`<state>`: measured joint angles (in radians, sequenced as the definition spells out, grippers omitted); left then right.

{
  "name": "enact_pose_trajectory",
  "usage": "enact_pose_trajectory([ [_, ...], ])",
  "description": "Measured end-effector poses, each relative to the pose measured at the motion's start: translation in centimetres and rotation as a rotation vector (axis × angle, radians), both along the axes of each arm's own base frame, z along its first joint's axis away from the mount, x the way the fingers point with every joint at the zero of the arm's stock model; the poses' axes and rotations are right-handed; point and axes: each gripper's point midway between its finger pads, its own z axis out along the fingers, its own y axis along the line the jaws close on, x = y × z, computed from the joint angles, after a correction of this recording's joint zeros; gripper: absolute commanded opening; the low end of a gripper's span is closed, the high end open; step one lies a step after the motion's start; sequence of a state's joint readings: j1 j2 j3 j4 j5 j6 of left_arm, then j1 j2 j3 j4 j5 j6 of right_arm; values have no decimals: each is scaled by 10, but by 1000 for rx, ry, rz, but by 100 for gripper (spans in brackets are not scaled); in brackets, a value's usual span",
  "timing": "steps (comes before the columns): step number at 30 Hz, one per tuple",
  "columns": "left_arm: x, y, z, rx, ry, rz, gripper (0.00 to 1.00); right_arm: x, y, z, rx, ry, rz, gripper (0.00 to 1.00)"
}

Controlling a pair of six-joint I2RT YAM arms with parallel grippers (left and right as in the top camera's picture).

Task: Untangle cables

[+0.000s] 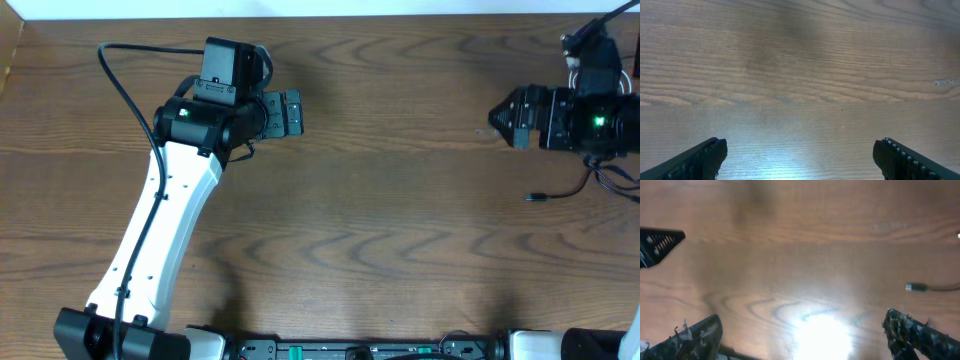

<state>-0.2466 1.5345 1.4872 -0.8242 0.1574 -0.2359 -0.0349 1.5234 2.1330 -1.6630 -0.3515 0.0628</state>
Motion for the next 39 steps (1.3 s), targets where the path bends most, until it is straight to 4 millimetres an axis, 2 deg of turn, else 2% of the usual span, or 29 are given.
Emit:
enact_pose_trajectory([
  [9, 0, 0, 0, 0, -1, 0, 98, -1, 5, -1, -75, -66, 137, 99],
  [14, 0, 1, 0, 3, -1, 2, 98, 3, 5, 5, -132, -287, 174, 99],
  [20, 0, 1, 0, 3, 0, 2, 98, -16, 4, 0, -174, -524, 165, 99],
  [30, 0, 1, 0, 5, -1, 3, 98, -43, -11, -37, -212, -772, 34, 99],
  [35, 0, 1, 0, 5, 0, 4, 98, -46, -15, -43, -211, -966, -27, 99],
  [39, 0, 1, 0, 5, -1, 3, 98, -47, -16, -57, -205, -1066, -48, 99],
])
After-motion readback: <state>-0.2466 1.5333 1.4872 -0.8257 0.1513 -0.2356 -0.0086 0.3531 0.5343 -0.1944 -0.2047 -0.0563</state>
